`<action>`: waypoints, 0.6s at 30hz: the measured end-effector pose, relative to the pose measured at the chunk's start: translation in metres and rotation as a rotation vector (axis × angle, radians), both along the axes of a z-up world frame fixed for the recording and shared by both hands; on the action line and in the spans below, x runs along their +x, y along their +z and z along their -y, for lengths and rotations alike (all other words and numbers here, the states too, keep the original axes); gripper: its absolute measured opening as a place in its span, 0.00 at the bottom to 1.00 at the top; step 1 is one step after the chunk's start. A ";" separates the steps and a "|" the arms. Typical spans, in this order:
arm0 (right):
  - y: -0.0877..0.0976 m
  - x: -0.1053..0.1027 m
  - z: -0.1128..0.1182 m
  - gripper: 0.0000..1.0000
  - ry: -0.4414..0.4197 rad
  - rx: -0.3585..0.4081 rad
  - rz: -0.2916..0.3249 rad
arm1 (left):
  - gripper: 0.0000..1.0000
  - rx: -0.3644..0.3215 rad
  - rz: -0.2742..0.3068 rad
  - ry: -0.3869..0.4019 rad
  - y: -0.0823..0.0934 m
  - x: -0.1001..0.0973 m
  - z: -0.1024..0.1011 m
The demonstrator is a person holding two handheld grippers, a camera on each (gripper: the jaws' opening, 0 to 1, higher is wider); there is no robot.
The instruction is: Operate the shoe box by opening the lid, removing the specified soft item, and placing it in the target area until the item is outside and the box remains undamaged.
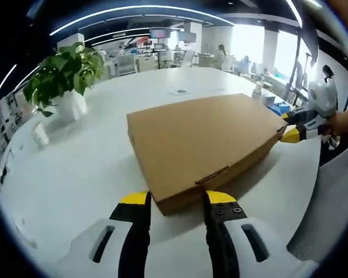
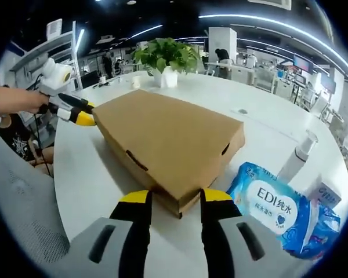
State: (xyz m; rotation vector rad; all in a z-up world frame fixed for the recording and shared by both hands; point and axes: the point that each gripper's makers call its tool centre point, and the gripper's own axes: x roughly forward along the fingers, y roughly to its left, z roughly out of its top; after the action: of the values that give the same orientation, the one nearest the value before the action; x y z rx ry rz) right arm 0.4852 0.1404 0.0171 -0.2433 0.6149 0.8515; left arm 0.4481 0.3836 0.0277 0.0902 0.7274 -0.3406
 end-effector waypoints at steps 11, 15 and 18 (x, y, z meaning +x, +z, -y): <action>-0.001 0.023 -0.001 0.31 -0.003 -0.008 -0.005 | 0.36 0.000 -0.002 -0.004 -0.002 0.024 -0.002; -0.001 0.030 -0.001 0.31 -0.004 -0.011 -0.010 | 0.36 0.000 -0.001 -0.004 -0.002 0.029 -0.001; -0.002 0.033 -0.001 0.31 -0.002 -0.015 -0.011 | 0.36 0.001 0.000 -0.005 -0.002 0.032 -0.001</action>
State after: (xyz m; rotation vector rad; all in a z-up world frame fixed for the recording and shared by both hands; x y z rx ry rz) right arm 0.5178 0.1418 0.0152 -0.2519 0.6314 0.8472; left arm 0.4798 0.3847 0.0259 0.0933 0.7279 -0.3451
